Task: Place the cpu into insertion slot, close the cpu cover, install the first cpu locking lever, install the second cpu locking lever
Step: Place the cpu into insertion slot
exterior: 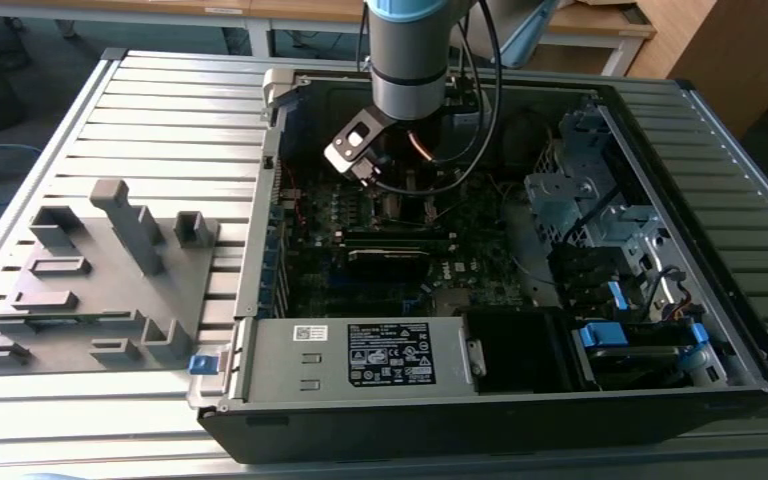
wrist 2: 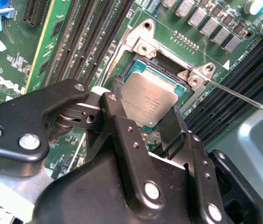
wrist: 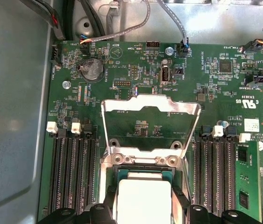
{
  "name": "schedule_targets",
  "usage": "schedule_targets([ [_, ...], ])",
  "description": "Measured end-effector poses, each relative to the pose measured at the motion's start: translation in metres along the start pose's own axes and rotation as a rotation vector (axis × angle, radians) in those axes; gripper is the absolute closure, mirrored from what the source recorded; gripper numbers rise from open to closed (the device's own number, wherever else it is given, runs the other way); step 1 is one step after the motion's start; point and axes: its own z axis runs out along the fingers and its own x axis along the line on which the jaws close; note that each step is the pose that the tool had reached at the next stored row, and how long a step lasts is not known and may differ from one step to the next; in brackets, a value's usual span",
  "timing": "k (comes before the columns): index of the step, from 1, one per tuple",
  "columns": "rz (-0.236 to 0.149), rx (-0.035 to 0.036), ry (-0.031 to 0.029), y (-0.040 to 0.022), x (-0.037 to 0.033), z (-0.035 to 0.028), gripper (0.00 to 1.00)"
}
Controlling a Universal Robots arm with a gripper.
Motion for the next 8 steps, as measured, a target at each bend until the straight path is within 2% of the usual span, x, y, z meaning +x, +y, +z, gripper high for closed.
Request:
schedule_targets([
  [8, 0.000, 0.0000, -0.0002, -0.0003, 0.0000, 0.0025, 0.46],
])
